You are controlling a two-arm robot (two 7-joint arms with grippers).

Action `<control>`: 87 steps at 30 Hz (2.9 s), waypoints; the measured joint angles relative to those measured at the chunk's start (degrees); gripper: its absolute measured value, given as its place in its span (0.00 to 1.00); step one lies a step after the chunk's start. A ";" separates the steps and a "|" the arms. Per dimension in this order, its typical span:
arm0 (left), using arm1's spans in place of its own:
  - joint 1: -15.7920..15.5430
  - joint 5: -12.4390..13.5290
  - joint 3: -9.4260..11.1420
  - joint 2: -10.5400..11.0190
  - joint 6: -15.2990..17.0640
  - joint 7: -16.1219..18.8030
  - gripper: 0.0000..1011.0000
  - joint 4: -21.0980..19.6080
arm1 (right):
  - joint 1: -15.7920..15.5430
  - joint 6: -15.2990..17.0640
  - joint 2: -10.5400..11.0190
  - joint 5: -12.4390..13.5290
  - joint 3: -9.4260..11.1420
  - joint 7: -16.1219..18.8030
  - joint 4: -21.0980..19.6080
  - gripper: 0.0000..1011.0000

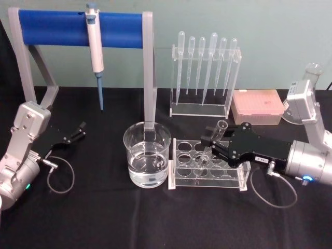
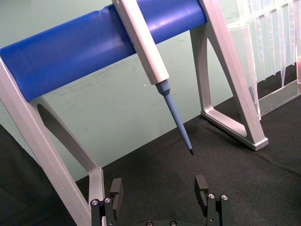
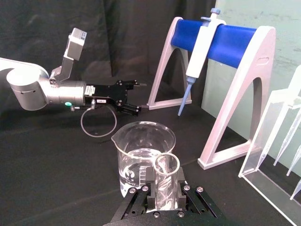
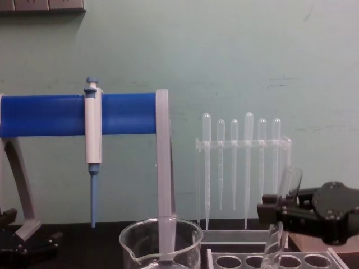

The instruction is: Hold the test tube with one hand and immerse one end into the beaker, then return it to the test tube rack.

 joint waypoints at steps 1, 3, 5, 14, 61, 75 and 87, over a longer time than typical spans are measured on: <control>0.00 0.00 0.00 0.00 0.00 0.00 0.99 0.00 | 0.12 0.29 0.12 0.13 0.00 -0.01 -0.18 0.24; 0.00 0.00 0.00 0.00 0.00 0.00 0.99 0.00 | 0.55 1.26 0.52 0.56 0.01 0.01 -0.85 0.24; 0.00 0.00 0.00 0.00 0.00 0.00 0.99 0.00 | 0.94 2.26 0.84 1.03 0.02 0.08 -1.45 0.24; 0.00 0.00 0.00 0.00 0.00 0.00 0.99 0.00 | 5.51 10.56 3.50 4.04 -0.57 0.72 -5.51 0.24; 0.00 0.00 0.00 0.00 0.00 0.00 0.99 0.00 | 18.02 19.63 7.10 7.57 -5.59 2.30 -6.80 0.24; 0.00 0.00 0.00 0.00 0.00 0.00 0.99 0.00 | 17.96 19.62 7.03 7.55 -5.48 2.29 -6.79 0.24; 0.00 0.00 0.00 0.00 0.00 0.00 0.99 0.00 | 17.94 19.62 7.02 7.55 -5.41 2.31 -6.79 0.24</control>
